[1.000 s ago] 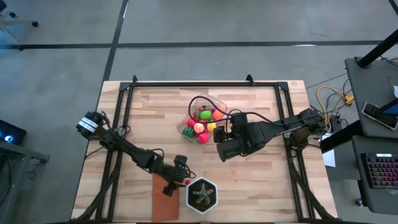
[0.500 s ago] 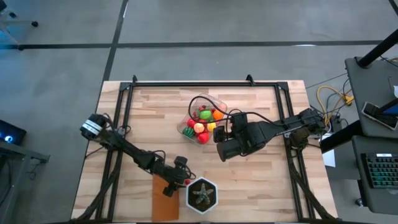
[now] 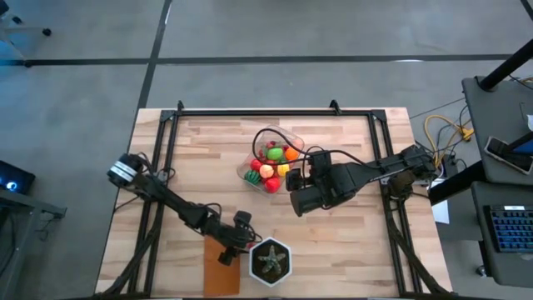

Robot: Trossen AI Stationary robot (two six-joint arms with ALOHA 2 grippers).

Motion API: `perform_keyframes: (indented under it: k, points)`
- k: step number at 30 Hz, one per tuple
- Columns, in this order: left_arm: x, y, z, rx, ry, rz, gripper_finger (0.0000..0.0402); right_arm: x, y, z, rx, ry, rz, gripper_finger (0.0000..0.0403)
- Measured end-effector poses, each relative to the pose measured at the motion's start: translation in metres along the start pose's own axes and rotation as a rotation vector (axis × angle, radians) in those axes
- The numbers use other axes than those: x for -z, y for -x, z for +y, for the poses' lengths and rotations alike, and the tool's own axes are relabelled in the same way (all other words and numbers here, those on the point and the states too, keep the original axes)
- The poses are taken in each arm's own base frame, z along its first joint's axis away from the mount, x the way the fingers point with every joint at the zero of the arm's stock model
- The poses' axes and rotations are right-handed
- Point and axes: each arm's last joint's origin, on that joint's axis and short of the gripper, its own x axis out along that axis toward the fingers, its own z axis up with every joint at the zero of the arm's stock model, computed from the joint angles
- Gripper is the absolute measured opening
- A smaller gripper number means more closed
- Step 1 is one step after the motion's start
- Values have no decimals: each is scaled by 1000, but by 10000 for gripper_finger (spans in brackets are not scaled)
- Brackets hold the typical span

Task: Pick and placing Produce into tupperware
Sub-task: Put the red cherry into the transparent bin

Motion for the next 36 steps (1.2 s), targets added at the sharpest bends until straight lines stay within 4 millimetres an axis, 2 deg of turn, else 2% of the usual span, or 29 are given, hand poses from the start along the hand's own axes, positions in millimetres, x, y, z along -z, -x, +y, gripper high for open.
perform_keyframes:
  k: [19, 31, 36]
  points:
    - [3, -5, -1, -3, 2, 6, 213, 3, -3, -1, 13, 10, -2, 359]
    - [4, -5, -1, -3, -1, 10, 121, 5, -6, -2, 26, -1, -3, 359]
    - [4, -5, 0, -6, -3, 11, 99, 5, -6, -2, 26, -1, -3, 359]
